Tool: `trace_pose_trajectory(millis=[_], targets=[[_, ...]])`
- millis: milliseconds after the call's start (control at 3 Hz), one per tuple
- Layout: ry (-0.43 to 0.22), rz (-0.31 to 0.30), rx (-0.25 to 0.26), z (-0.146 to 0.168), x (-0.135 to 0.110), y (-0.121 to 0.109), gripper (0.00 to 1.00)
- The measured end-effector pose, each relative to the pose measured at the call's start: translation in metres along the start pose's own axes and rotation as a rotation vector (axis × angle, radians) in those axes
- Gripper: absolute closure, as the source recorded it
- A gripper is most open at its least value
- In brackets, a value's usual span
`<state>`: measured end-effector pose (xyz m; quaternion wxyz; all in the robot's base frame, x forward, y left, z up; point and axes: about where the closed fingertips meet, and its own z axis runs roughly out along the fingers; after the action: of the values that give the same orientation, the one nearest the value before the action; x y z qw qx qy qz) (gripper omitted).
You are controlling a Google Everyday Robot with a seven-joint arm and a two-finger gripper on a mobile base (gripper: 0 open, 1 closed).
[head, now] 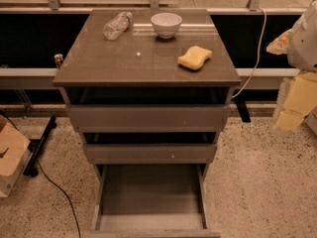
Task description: Place sponge into bottom drawer
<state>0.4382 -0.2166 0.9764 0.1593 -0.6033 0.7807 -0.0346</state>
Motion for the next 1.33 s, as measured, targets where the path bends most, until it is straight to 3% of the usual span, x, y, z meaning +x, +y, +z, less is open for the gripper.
trace_pose_trajectory(millis=[333, 667, 1000, 1333], targets=[[0.000, 0.000, 0.000, 0.000, 0.000, 0.000, 0.00], [-0.084, 0.006, 0.019, 0.013, -0.015, -0.009, 0.00], [-0.247, 0.040, 0.058, 0.038, -0.042, -0.032, 0.00], [-0.249, 0.039, 0.068, 0.037, -0.043, -0.034, 0.00]])
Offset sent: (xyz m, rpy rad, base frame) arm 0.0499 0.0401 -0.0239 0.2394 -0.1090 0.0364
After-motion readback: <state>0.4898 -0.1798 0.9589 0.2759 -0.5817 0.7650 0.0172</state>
